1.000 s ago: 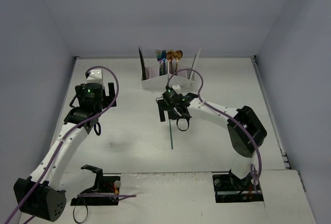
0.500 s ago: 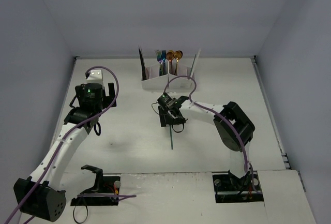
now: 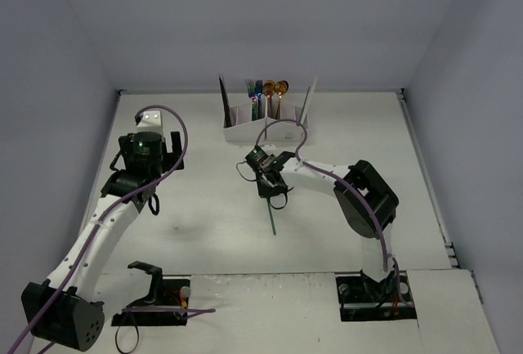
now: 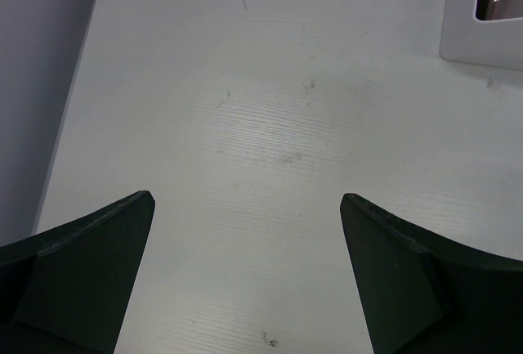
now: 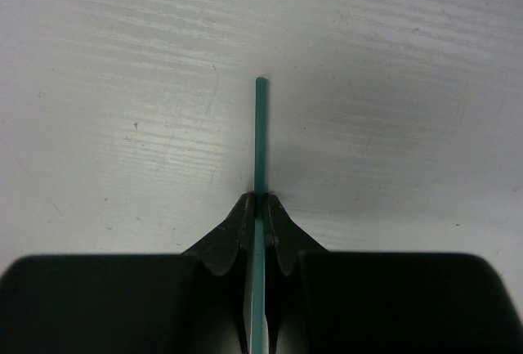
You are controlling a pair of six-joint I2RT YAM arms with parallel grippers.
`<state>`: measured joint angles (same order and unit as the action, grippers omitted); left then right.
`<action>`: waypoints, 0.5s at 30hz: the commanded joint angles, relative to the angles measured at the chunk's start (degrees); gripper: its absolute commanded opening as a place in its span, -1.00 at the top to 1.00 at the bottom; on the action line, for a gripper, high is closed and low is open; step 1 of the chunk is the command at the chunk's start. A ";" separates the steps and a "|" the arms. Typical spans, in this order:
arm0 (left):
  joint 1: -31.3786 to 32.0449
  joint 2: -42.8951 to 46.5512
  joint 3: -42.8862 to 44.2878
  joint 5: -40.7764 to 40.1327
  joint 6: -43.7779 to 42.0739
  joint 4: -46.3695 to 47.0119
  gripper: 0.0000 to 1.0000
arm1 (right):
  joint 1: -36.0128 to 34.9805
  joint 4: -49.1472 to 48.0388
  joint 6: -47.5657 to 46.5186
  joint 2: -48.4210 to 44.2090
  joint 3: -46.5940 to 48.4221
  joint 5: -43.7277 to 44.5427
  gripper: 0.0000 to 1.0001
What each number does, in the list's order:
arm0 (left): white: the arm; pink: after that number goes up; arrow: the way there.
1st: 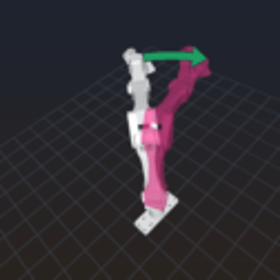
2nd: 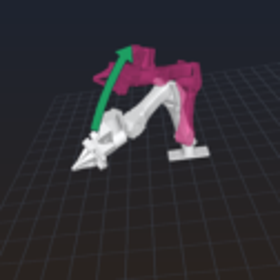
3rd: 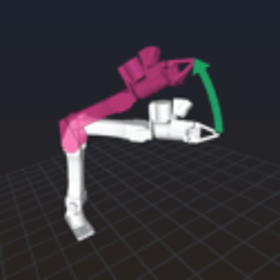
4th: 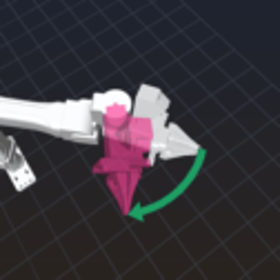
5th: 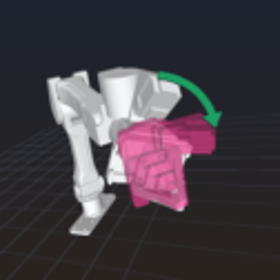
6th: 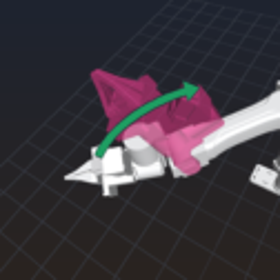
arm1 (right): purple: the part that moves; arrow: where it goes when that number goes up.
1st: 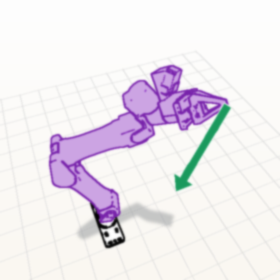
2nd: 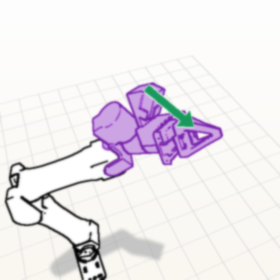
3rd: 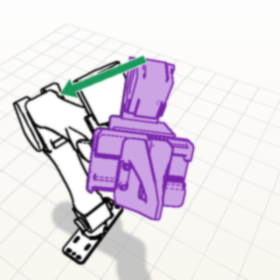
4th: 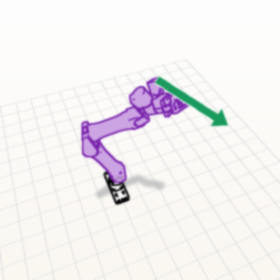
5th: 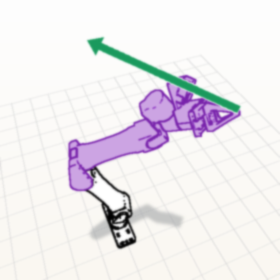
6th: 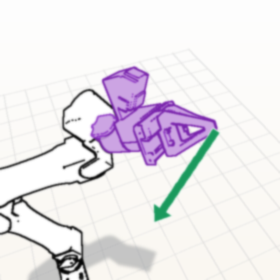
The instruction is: Sort the eating utensils into containers
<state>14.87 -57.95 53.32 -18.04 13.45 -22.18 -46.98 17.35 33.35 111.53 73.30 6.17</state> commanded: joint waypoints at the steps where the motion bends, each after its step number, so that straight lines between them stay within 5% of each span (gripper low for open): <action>1: -0.31 0.71 1.59 -0.50 -0.62 1.90 -0.95 | -0.09 1.49 -1.70 1.33 2.06 0.32 1.00; 15: -0.32 1.14 1.52 -0.91 -0.62 1.87 -0.95 | 13.11 -4.50 -14.44 -10.15 23.18 11.16 1.00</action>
<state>14.87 -57.95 53.32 -18.06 13.45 -22.24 -38.91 18.31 24.00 107.88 89.91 12.01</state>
